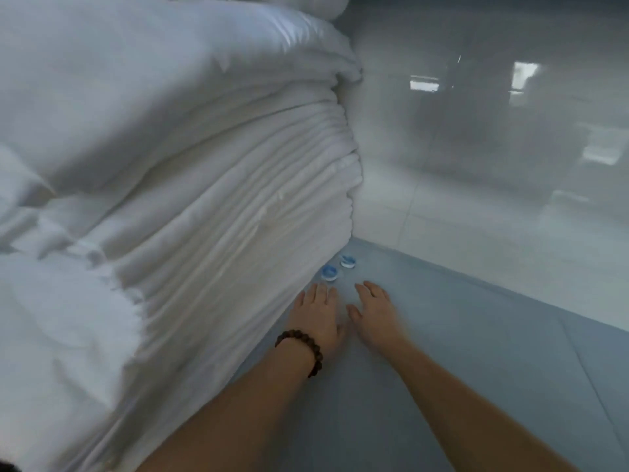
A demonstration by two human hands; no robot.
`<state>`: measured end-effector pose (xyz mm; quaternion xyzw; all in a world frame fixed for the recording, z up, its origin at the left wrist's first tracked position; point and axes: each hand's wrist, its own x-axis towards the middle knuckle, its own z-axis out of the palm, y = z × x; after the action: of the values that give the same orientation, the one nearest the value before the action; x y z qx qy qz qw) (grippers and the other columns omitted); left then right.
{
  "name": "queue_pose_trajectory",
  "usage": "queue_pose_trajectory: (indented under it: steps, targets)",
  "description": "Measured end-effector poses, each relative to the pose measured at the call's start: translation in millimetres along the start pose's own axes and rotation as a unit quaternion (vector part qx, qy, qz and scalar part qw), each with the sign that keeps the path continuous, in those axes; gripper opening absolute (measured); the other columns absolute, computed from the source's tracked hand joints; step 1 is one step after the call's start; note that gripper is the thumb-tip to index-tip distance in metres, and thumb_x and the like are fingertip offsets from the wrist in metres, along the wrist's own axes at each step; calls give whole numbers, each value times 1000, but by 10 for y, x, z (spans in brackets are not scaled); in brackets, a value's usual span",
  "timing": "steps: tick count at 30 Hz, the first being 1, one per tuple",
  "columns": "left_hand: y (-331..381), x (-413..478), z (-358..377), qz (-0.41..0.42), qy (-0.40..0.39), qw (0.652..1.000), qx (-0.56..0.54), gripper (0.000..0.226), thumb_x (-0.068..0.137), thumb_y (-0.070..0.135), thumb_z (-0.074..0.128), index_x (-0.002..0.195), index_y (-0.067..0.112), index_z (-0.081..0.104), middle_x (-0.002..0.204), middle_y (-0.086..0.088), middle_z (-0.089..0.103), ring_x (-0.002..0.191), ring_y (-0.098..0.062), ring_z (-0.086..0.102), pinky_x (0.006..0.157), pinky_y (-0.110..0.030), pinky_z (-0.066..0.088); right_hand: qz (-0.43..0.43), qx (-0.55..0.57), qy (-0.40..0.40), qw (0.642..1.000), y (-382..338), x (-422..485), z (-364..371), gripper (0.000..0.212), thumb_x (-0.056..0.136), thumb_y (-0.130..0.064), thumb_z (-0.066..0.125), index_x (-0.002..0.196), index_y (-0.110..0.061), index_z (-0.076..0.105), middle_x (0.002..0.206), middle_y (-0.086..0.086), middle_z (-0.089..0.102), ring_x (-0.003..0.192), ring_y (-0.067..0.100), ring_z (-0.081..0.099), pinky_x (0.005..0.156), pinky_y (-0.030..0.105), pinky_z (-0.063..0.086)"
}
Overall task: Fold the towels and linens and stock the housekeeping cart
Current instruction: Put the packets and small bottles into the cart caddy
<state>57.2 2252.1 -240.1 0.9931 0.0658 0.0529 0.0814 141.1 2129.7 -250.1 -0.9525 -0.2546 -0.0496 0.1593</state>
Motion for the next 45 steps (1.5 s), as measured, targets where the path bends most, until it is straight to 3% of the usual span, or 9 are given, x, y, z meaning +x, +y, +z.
queue_pose_trajectory:
  steps: [6,11,18,22,33,40,45]
  targets:
    - [-126,694,240,19,25,999,17,78,94,41,43,153,4,6,161,-14,4,148,-28,3,121,-39,3,-24,19,-3,1000,267,853,275,65,95,-30,53,149,-7,26,157,13,21,145,23,17,116,28,11]
    - [-78,1017,387,31,41,998,-24,74,96,41,38,152,1,9,160,-18,8,148,-26,5,121,-38,4,-34,-10,-44,998,339,1247,354,59,99,-33,41,152,-20,19,161,1,10,148,17,7,117,42,11]
    - [-98,982,456,22,42,997,-58,74,90,54,41,149,12,28,153,-9,34,142,-22,27,117,-38,21,-70,-68,-48,994,341,1119,321,53,99,-39,40,150,-26,28,159,-6,18,146,15,12,116,44,12]
    - [-59,720,381,28,-10,996,-89,77,86,53,44,150,12,27,154,-10,31,143,-22,25,117,-41,21,-72,-70,-72,992,318,804,294,53,101,-34,37,151,-24,24,160,-5,15,147,15,10,117,44,12]
    - [320,-844,66,19,-140,987,-78,83,91,48,45,155,15,4,163,-4,2,149,-15,-2,118,-50,5,-36,-51,-117,991,-49,-804,41,56,101,-27,36,153,-22,16,161,-3,8,147,13,11,116,39,15]
    - [355,-1711,-222,32,-185,982,-27,79,89,44,46,154,13,11,162,-3,8,148,-14,6,115,-54,12,-26,-59,-197,978,-319,-1680,-254,65,98,-27,41,153,-24,7,161,-3,1,147,16,5,117,43,9]
    - [386,-2153,-290,23,-205,978,-25,78,92,48,42,154,13,9,162,-1,4,148,-14,4,118,-50,8,-27,-62,-202,977,-323,-2233,-399,66,96,-26,43,153,-24,10,161,-4,3,147,16,6,117,43,9]
